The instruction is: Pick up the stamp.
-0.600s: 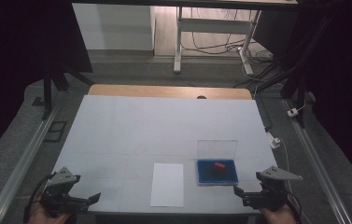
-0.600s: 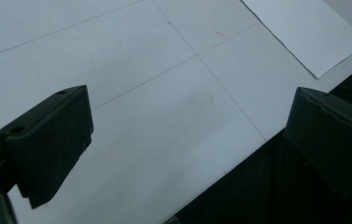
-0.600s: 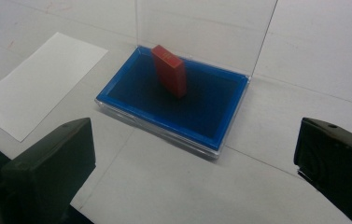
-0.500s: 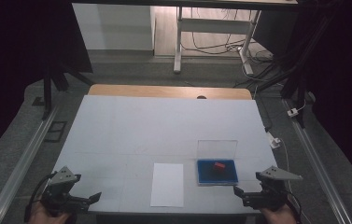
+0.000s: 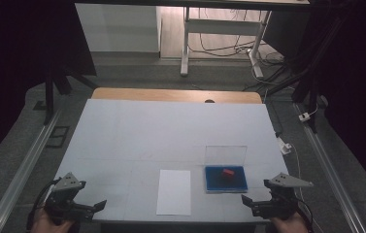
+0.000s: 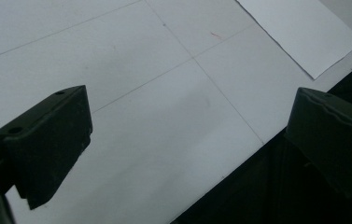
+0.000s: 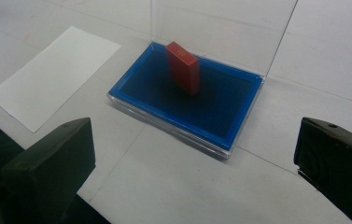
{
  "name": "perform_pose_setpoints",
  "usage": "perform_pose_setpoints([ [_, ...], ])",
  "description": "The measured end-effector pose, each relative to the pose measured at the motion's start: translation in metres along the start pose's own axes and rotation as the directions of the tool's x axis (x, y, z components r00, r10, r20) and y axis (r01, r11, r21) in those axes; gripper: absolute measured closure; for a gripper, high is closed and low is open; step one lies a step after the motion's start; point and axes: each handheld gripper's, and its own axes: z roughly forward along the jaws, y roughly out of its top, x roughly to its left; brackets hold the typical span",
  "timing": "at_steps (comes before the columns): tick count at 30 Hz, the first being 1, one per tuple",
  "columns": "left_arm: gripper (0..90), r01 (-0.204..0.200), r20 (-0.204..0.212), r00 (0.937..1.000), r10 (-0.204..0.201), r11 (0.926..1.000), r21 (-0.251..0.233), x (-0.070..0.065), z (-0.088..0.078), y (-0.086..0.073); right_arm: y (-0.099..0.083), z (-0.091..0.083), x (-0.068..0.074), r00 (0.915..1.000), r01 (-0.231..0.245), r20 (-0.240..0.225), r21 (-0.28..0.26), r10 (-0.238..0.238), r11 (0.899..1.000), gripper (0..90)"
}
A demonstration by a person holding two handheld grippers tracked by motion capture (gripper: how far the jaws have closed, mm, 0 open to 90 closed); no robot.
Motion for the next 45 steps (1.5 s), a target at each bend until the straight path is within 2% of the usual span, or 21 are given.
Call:
perform_pose_setpoints([
  [5, 1.1, -0.005, -0.001, 1.0000, 0.005, 1.0000, 0.008, -0.001, 0.001, 0.000, 0.000, 0.000, -0.001, 0.9999, -0.008, -0.012, 0.000, 0.008, 1.000, 0.0],
  [8, 1.1, -0.011, -0.004, 0.9999, 0.011, 0.9999, 0.008, -0.002, 0.001, 0.000, 0.000, 0.000, 0.001, 1.0000, 0.008, -0.004, 0.002, -0.008, 1.000, 0.0],
  [13, 1.3, -0.007, -0.003, 1.0000, 0.007, 0.9998, 0.017, -0.001, 0.001, 0.000, 0.001, 0.000, 0.002, 0.9999, 0.009, -0.006, -0.008, -0.009, 1.000, 0.0],
  [16, 1.3, -0.003, -0.004, 1.0000, 0.003, 0.9999, 0.016, -0.001, 0.001, 0.001, 0.005, -0.001, 0.004, 0.9994, 0.035, 0.007, -0.022, -0.035, 0.999, 0.0],
  [21, 1.2, 0.006, 0.001, 1.0000, -0.006, 0.9999, 0.012, 0.000, 0.001, 0.000, 0.006, 0.000, 0.005, 0.9990, 0.045, -0.003, -0.035, -0.045, 0.998, 0.0],
  [30, 1.2, 0.009, 0.002, 1.0000, -0.009, 0.9999, 0.015, 0.000, 0.001, 0.001, 0.011, 0.005, 0.006, 0.9947, 0.091, -0.044, -0.040, -0.093, 0.995, 0.0],
  [40, 1.2, 0.012, 0.005, 0.9999, -0.012, 0.9998, 0.015, 0.001, 0.001, 0.001, 0.016, 0.016, 0.009, 0.9933, 0.075, -0.086, -0.035, -0.078, 0.997, 0.0],
  [45, 1.2, 0.011, 0.005, 0.9999, -0.011, 0.9998, 0.016, 0.001, 0.002, 0.001, 0.019, 0.023, 0.011, 0.9924, 0.073, -0.098, -0.015, -0.074, 0.997, 0.0],
])
